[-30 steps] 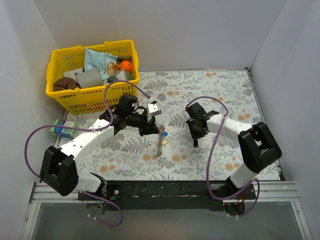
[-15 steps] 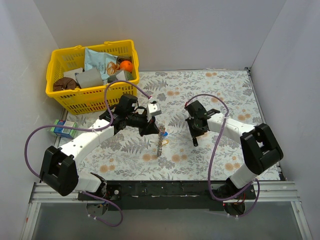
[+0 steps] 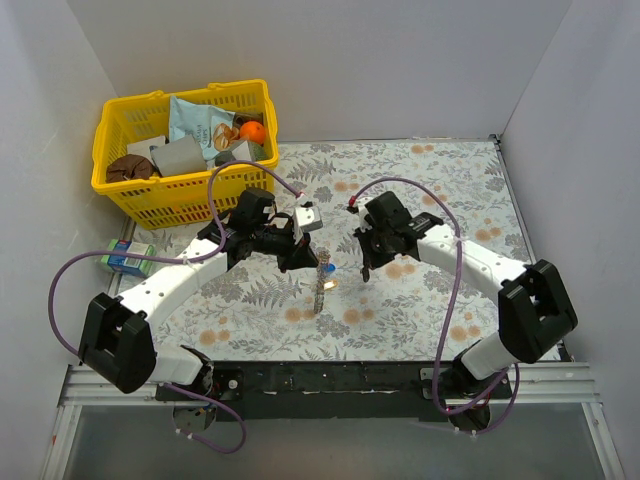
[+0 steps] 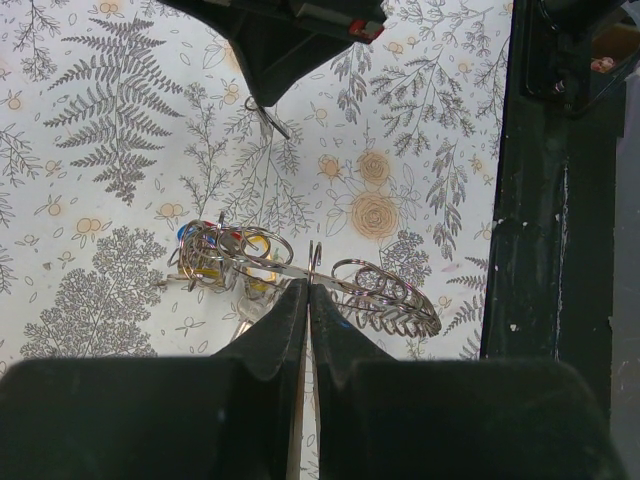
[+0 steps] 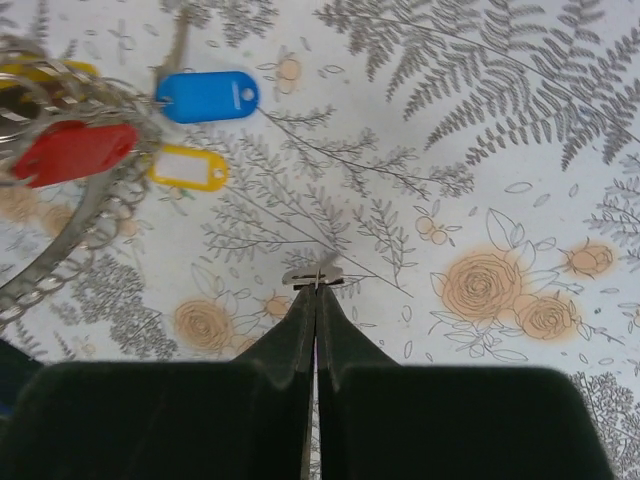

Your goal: Put the keys on the keyring

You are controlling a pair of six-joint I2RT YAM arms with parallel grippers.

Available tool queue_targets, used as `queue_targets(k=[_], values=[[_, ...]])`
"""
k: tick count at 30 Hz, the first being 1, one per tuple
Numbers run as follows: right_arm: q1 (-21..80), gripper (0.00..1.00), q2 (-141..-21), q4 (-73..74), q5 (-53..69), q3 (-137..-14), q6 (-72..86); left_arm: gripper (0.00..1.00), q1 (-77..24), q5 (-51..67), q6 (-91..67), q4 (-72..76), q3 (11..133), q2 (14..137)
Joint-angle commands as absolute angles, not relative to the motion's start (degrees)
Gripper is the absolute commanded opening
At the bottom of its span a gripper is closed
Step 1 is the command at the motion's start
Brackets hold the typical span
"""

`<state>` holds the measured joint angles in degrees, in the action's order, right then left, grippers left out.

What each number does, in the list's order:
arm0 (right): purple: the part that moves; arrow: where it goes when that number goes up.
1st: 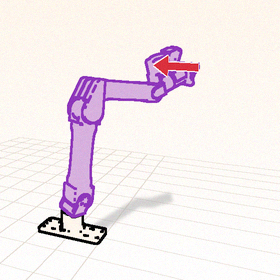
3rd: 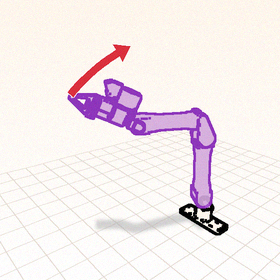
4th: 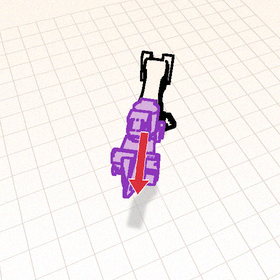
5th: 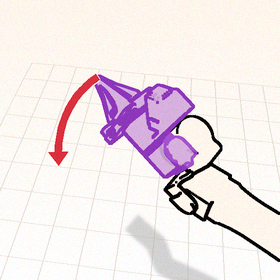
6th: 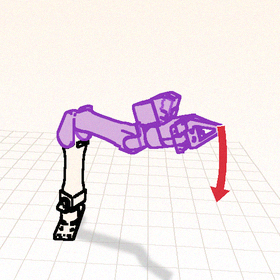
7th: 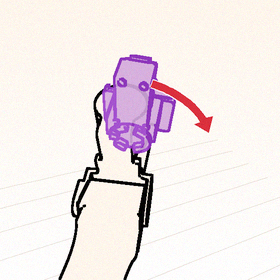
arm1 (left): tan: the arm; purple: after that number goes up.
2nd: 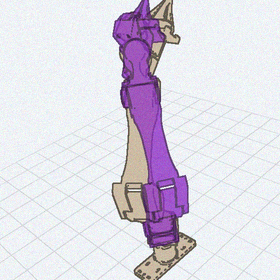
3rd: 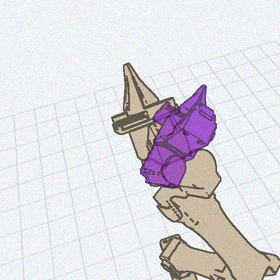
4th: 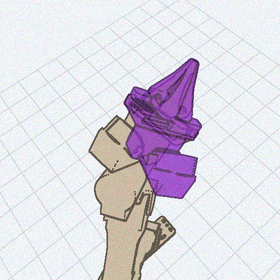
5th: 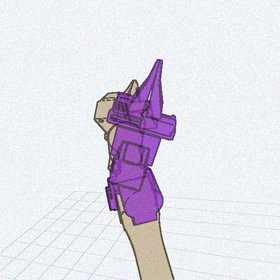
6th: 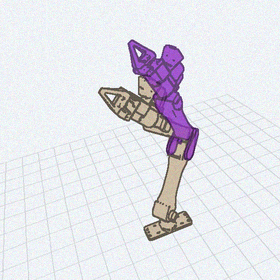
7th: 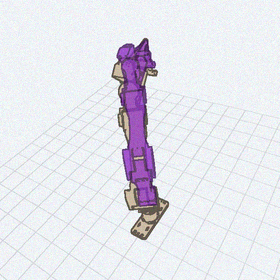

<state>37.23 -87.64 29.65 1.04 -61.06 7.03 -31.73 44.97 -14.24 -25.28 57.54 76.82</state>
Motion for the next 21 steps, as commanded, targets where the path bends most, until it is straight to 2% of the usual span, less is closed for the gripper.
queue_targets(k=[1, 5, 11, 21], values=[[37.3, 0.01, -81.2, 25.4, 13.0, -62.0, 1.6, 0.0, -31.9, 45.5, -13.4, -24.5, 57.5, 73.6], [37.3, 0.01, -78.0, 19.3, 23.8, -58.9, -2.5, 0.0, -31.9, 45.8, -13.2, -24.8, 57.4, 73.8], [36.9, 0.01, -75.1, 16.8, 32.1, -56.1, -6.1, 0.0, -31.9, 45.8, -12.7, -25.0, 57.5, 73.7], [28.1, 0.01, -69.7, 11.1, 53.9, -51.9, -6.5, 0.0, -31.9, 46.0, -12.0, -25.0, 57.2, 73.7]])
